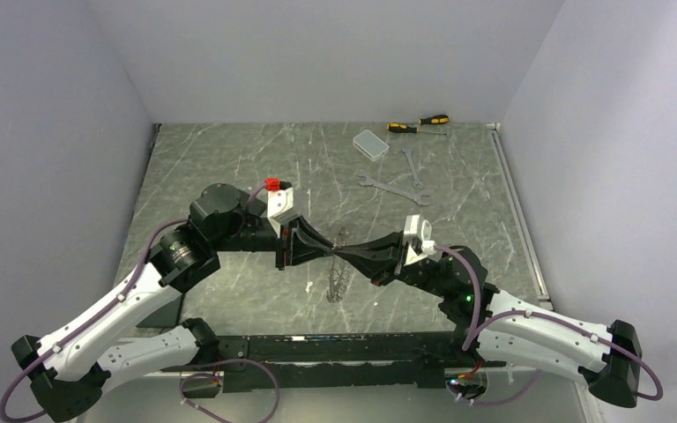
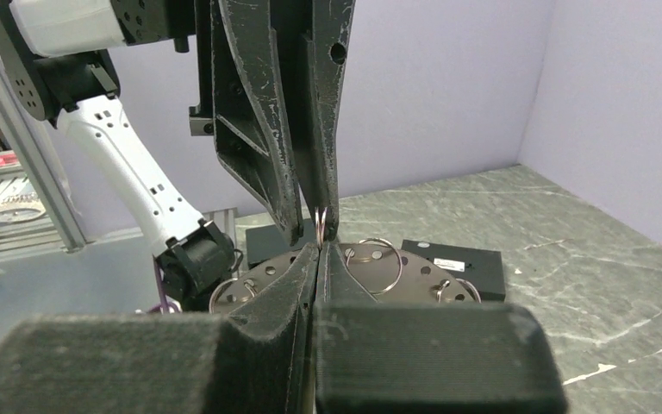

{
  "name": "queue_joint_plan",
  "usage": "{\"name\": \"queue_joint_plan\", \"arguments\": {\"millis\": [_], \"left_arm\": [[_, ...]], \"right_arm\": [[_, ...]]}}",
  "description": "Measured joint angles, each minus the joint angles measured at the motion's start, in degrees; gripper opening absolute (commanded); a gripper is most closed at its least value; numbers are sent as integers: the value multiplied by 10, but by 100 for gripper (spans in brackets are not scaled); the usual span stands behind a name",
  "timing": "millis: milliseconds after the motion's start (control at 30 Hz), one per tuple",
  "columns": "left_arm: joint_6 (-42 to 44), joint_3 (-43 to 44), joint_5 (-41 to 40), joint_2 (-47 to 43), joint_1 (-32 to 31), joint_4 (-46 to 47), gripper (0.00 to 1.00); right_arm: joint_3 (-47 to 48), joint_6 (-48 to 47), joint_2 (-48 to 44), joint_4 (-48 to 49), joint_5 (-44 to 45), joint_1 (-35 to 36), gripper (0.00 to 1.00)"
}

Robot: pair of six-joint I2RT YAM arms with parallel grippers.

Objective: Put the keys on the keyring

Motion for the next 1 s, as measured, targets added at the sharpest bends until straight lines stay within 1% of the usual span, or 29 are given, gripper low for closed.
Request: {"name": "queue_joint_plan", "arguments": {"millis": [67,167,333,400,533,733,767,800,867,900,933,967,1000], "left_arm": [[0,-6,2,-2,0,9,20],[0,-13,5,-3,0,22,16],[0,-16,9,-3,0,32,14],[0,-19,10,-5,0,37,11],[0,-22,11,-8,0,41,0],[0,-22,11,-8,1,47,0],[0,-22,10,-8,1,47,0],[0,-22,9,-8,1,46,0],[1,-22,8,-8,1,44,0],[2,-21,8,-8,1,42,0],[4,-20,7,-8,1,38,0],[9,-19,4,-7,1,31,0],[15,-15,3,-5,0,19,0]], "right_arm": [[0,4,4,4,-1,0,0],[0,10,8,8,-4,0,0],[0,14,10,13,-8,0,0],[1,15,10,13,-10,0,0],[1,16,13,17,-11,0,0],[1,21,13,22,-12,0,0],[1,21,13,22,-12,0,3],[1,21,13,21,-12,0,10],[2,22,12,17,-11,0,31],[3,23,10,10,-9,0,39],[6,22,8,2,-8,-1,45],[9,22,7,-5,-8,0,48],[14,18,3,-19,-8,0,50]]}}
